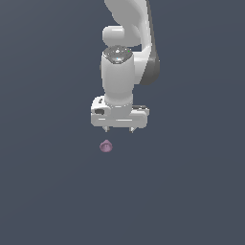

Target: Pick up the object and move it to a goal position.

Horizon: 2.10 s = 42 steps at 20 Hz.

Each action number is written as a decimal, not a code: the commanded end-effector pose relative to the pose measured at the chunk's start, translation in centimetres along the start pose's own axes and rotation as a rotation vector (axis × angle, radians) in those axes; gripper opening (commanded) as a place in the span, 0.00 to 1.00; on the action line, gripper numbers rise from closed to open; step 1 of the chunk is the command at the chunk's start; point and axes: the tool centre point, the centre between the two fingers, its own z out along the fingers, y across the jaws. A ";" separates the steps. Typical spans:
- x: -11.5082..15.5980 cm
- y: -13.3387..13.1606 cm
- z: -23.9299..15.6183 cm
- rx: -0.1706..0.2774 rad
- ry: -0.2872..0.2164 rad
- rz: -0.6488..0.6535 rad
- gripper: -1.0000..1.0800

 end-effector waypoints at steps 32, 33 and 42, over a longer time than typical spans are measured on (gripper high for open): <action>-3.3 6.7 10.4 0.003 -0.064 -0.075 0.96; -3.5 6.9 10.7 0.004 -0.067 -0.077 0.96; -3.8 7.1 11.8 0.005 -0.073 -0.078 0.96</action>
